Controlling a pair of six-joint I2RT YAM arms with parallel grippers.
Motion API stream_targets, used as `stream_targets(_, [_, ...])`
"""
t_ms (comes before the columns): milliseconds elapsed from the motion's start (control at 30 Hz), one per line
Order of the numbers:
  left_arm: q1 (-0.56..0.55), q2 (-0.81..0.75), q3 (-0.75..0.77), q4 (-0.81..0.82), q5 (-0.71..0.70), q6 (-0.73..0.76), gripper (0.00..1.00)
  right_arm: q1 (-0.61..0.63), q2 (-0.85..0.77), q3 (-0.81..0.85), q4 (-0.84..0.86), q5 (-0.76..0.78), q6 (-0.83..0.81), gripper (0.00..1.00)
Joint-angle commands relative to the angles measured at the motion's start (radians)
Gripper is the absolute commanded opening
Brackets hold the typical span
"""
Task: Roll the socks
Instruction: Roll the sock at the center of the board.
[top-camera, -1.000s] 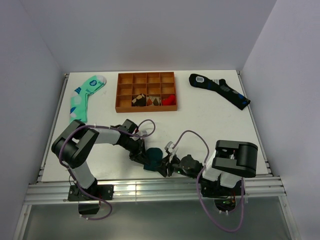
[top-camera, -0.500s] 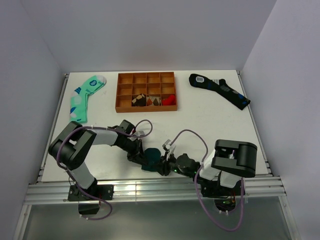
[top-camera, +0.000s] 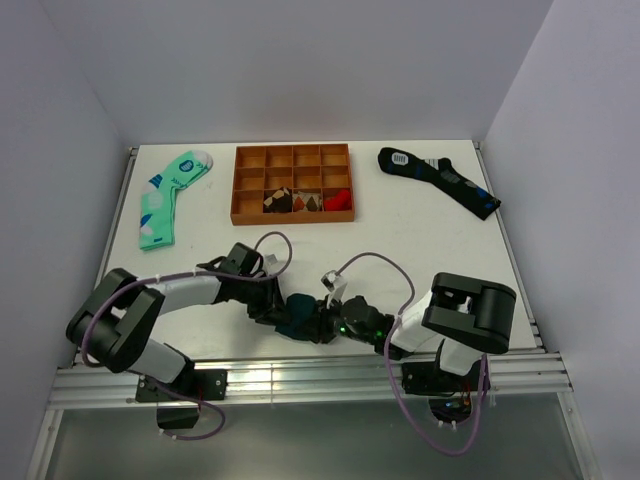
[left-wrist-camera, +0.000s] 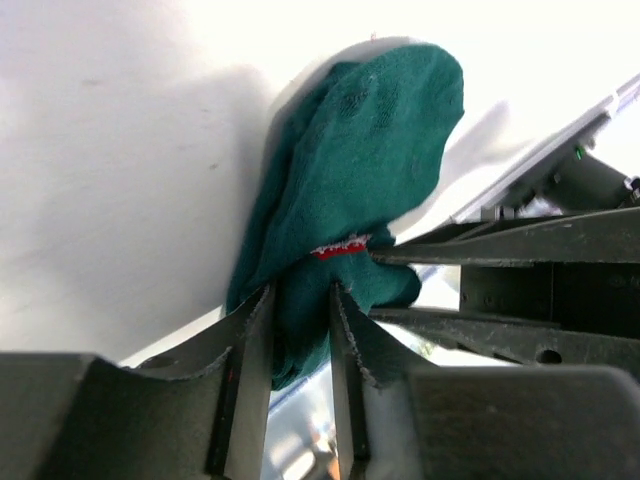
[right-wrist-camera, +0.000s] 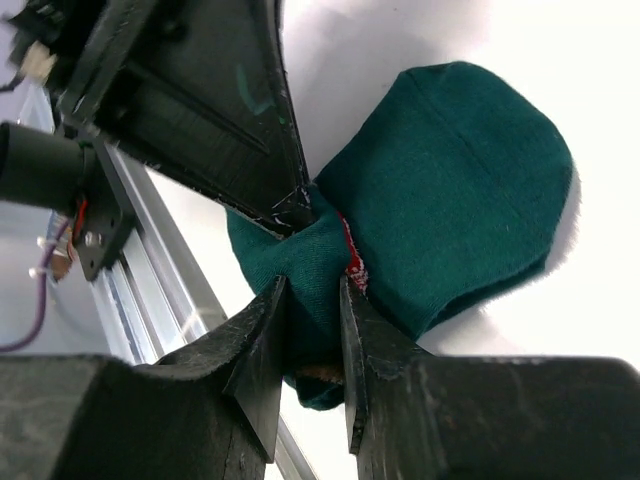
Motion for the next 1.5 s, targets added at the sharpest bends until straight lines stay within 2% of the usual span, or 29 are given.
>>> stream_targets(0, [-0.012, -0.056, -0.019, 0.094, -0.211, -0.014, 0.34, -0.006, 0.058, 0.025, -0.402, -0.050, 0.035, 0.14])
stream_targets(167, [-0.035, -0.155, -0.060, 0.141, -0.290, -0.057, 0.35, -0.061, 0.051, -0.003, -0.412, -0.125, 0.076, 0.13])
stream_targets(400, [-0.080, -0.246, -0.074, 0.131, -0.473, -0.132, 0.34, -0.093, 0.054, 0.002, -0.448, -0.194, 0.094, 0.13])
stream_targets(733, [-0.209, -0.416, -0.154, 0.122, -0.734, -0.229, 0.33, -0.154, 0.038, 0.034, -0.508, -0.361, 0.105, 0.12])
stream_targets(967, [-0.256, -0.591, -0.243, 0.105, -0.860, -0.322, 0.33, -0.234, -0.028, 0.143, -0.721, -0.478, -0.008, 0.13])
stream_targets(1133, [-0.295, -0.669, -0.295, 0.101, -0.916, -0.344, 0.32, -0.303, -0.002, 0.223, -0.876, -0.542, -0.080, 0.13])
stream_targets(1300, [-0.357, -0.729, -0.342, 0.135, -0.978, -0.339, 0.33, -0.351, 0.058, 0.342, -1.066, -0.587, -0.157, 0.13])
stream_targets(1433, [-0.410, -0.775, -0.370, 0.184, -0.999, -0.290, 0.35, -0.386, 0.066, 0.400, -1.155, -0.642, -0.211, 0.15])
stream_targets(1467, [-0.419, -0.781, -0.375, 0.241, -1.007, -0.275, 0.35, -0.392, 0.080, 0.423, -1.198, -0.651, -0.223, 0.15])
